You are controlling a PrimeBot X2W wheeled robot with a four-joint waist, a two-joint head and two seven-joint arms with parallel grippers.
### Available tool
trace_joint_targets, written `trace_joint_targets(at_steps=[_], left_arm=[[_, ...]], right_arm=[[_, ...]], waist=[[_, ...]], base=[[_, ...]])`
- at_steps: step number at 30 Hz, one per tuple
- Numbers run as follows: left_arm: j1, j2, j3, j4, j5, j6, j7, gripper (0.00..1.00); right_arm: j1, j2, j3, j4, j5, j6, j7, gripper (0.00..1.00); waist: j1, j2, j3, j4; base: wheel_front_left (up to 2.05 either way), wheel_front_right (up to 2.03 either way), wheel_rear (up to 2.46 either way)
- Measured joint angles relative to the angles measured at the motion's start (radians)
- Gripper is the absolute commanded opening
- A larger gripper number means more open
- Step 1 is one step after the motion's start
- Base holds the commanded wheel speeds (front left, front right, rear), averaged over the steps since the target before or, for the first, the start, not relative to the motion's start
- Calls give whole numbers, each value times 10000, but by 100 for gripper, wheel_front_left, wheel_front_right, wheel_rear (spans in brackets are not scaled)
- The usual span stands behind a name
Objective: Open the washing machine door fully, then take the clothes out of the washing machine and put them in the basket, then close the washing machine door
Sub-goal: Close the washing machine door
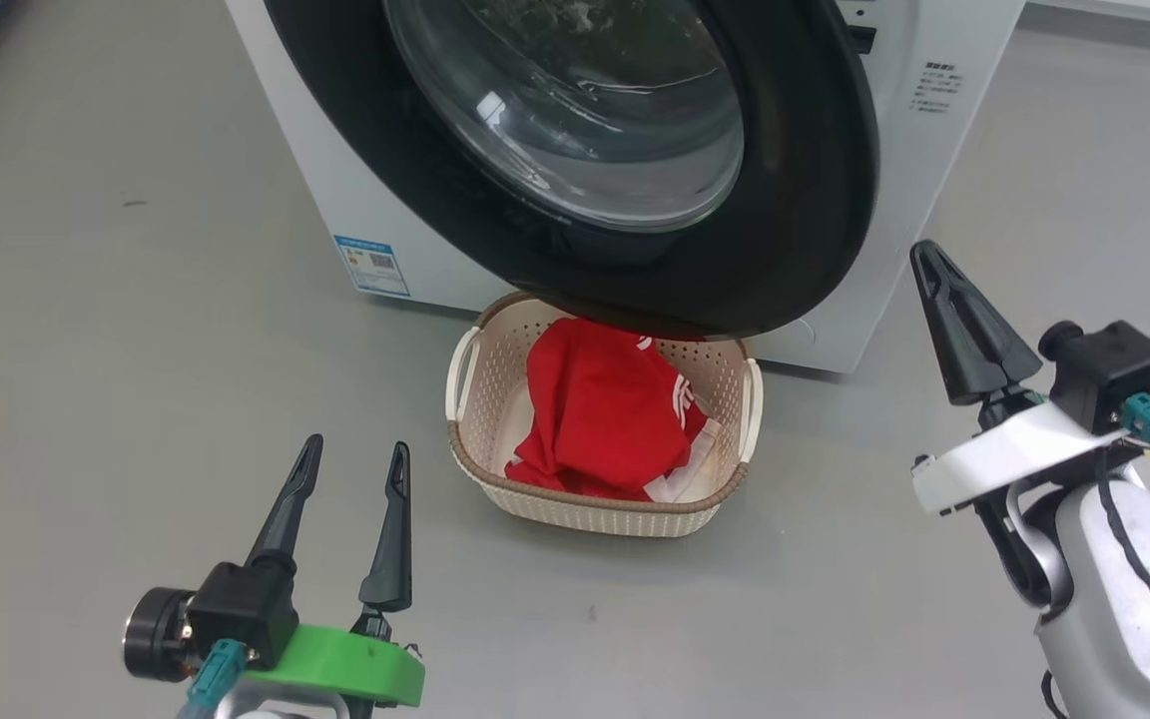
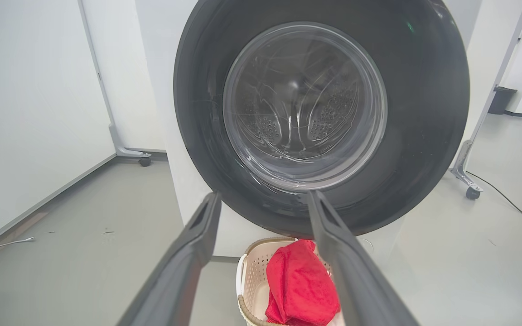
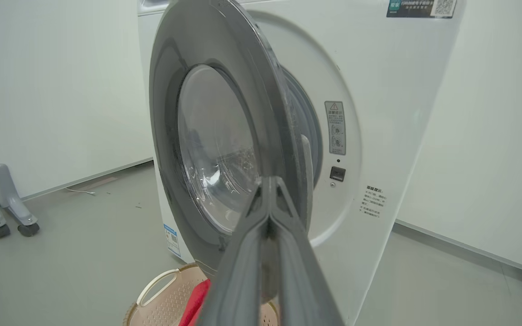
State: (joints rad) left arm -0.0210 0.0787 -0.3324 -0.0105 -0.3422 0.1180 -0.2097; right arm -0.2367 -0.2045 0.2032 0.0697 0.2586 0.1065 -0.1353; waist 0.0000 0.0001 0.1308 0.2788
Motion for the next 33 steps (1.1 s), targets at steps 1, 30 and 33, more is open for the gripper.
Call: trace_joint_targets(at_steps=[1, 30, 33], left_arm=[[-18, -12, -17, -12, 4, 0, -27, 100], [-976, -311, -865, 157, -36, 0, -337, 100], [-998, -314, -895, 186, -40, 0, -382, 100]], right_arm=[[-177, -29, 50, -2, 50, 59, 69, 0], [-4109, -800, 895, 1676, 1837, 155, 1712, 0], [-4222, -859, 913, 1764, 1927, 155, 1712, 0]], waist=[[0, 0, 61, 84], [0, 0, 1571, 1571], [0, -1, 1580, 1592]], base=[[0, 0, 0], [0, 0, 0], [0, 0, 0]])
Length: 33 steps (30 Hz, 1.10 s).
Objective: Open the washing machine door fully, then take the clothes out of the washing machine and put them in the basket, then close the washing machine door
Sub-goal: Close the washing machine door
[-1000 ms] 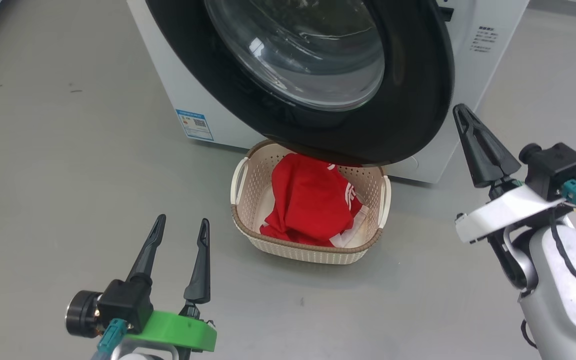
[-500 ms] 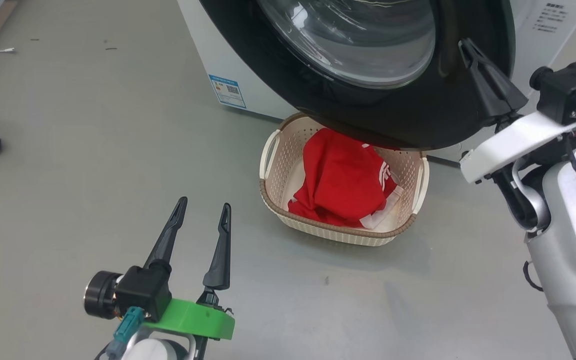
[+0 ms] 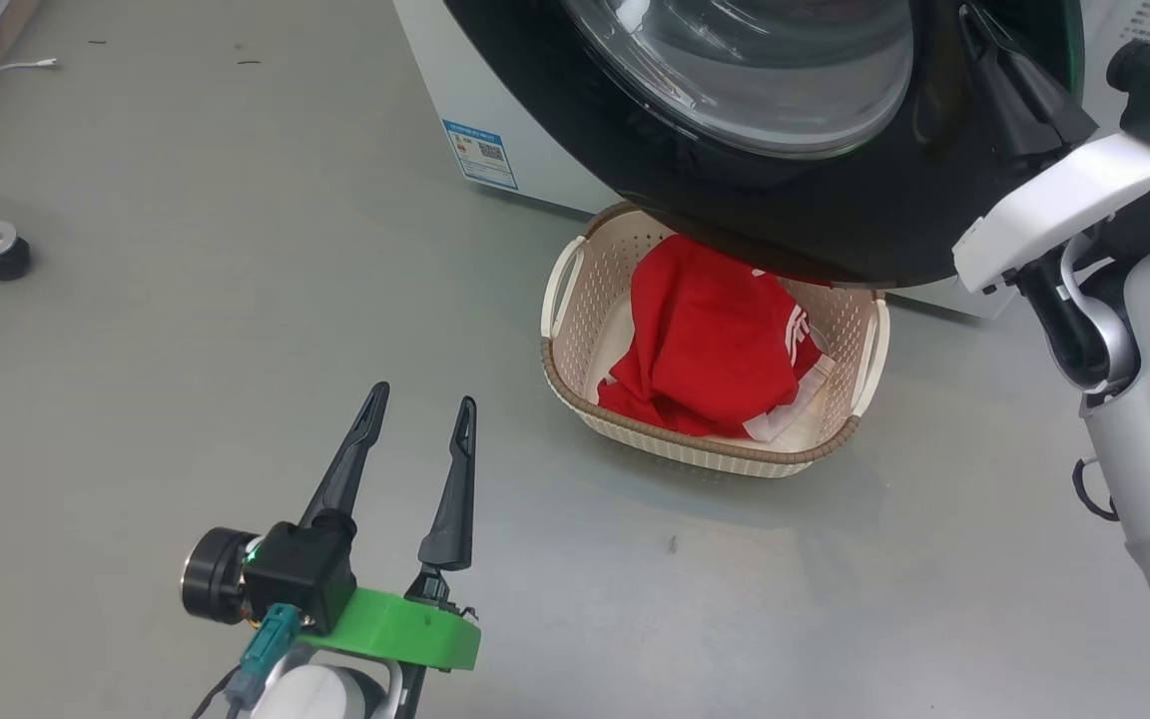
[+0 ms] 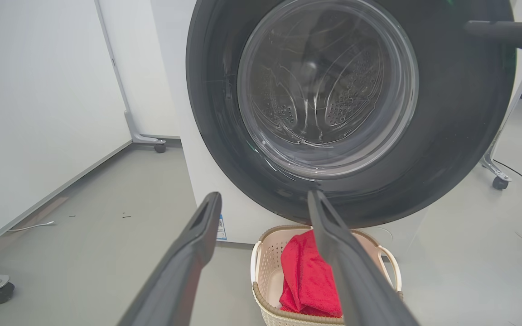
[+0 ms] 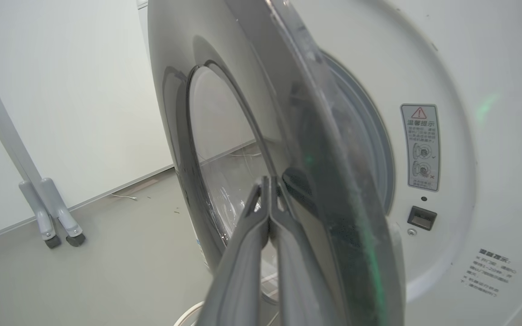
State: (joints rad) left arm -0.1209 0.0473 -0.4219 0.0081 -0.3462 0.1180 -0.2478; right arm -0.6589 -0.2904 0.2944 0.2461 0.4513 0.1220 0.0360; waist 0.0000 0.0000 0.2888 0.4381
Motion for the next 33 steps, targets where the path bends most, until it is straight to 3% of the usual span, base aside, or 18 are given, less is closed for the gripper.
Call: trace_joint_targets(at_steps=[33], left_arm=[[-648, -38, -842, -314, -673, 4, -42, 100]], right_arm=[[-2999, -1505, -575, 2240, 393, 88, 104, 0]], waist=[[0, 0, 885, 684]], base=[[0, 0, 0]])
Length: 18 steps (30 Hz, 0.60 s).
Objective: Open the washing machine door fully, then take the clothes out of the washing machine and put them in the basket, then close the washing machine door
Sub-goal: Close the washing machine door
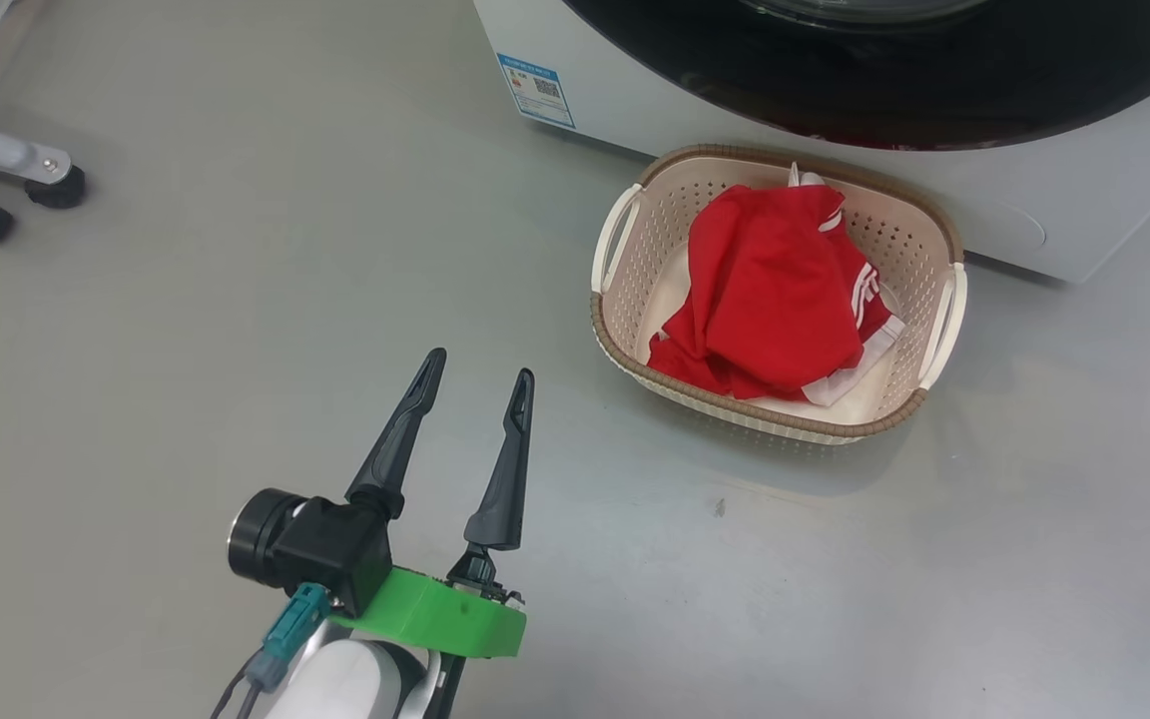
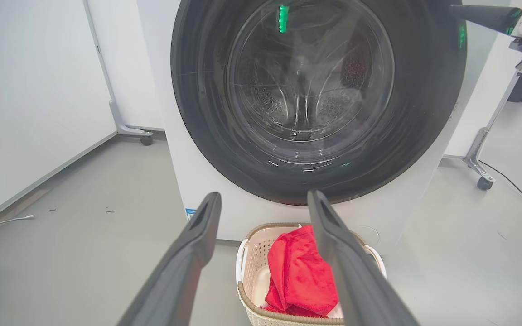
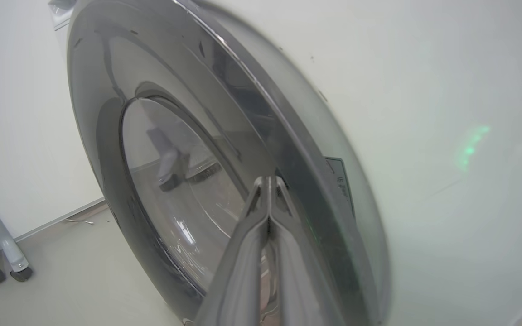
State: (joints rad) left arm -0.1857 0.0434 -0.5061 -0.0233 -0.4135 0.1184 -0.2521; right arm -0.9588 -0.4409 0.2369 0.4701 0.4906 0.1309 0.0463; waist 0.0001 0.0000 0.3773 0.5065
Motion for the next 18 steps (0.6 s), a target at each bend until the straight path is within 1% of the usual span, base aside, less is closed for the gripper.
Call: trace_joint_targets(at_steps=[10, 18], left_arm=[[-154, -8, -31, -151, -88, 2, 0, 100], [-205, -15, 123, -140, -90, 6, 0, 100]], right_arm=[[-376, -8, -86, 593, -105, -2, -447, 0], [-435, 201, -8, 1020, -86, 0, -792, 0]], waist=[[0, 0, 193, 104], [0, 0, 176, 36]], base=[[0, 0, 0], [0, 0, 0]])
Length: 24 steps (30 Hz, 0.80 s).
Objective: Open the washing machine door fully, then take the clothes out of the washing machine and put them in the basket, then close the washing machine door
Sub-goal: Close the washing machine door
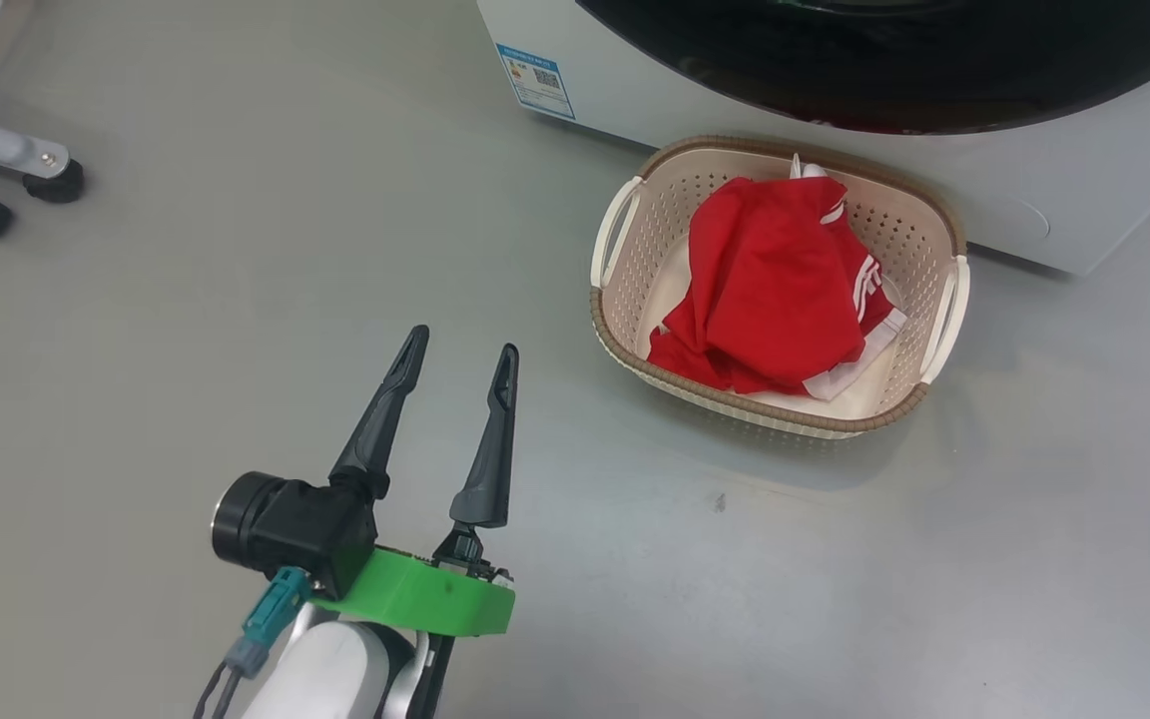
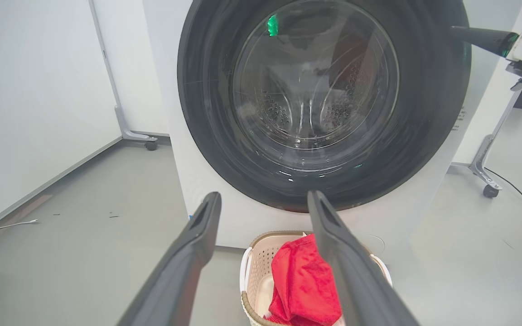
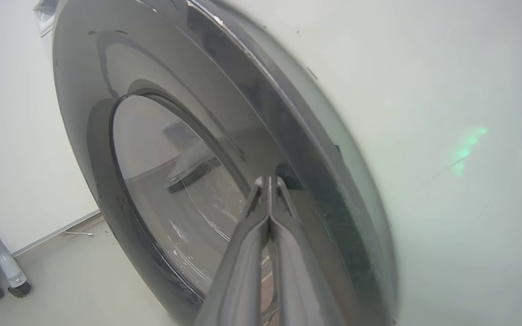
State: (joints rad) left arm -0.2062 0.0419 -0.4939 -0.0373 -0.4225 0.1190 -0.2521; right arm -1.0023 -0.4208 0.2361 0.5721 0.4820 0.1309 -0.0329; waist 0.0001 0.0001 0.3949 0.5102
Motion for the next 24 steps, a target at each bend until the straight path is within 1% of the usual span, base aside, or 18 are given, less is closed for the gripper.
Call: trace_joint_targets(at_steps=[5, 11, 15, 17, 24], left_arm=[[0, -4, 163, 69, 2, 0, 0, 100], [1, -6, 408, 117, 17, 0, 0, 100], [2, -8, 531, 211, 121, 2, 0, 100], [5, -10, 621, 274, 144, 2, 0, 100], [32, -8, 767, 504, 305, 2, 0, 100]], right_arm=[[13, 297, 171, 224, 109, -4, -186, 0], [177, 453, 500, 217, 148, -4, -614, 0], [647, 535, 963, 40, 178, -6, -949, 0], [1088, 702, 1277, -153, 228, -4, -1193, 0], [2054, 846, 1496, -479, 554, -6, -1814, 0]], waist=[[0, 0, -137, -138], [0, 0, -274, -384], [0, -1, -389, -557], [0, 0, -494, -699], [0, 0, -826, -1077]], base=[[0, 0, 0], [0, 0, 0], [0, 0, 0], [0, 0, 0], [0, 0, 0]])
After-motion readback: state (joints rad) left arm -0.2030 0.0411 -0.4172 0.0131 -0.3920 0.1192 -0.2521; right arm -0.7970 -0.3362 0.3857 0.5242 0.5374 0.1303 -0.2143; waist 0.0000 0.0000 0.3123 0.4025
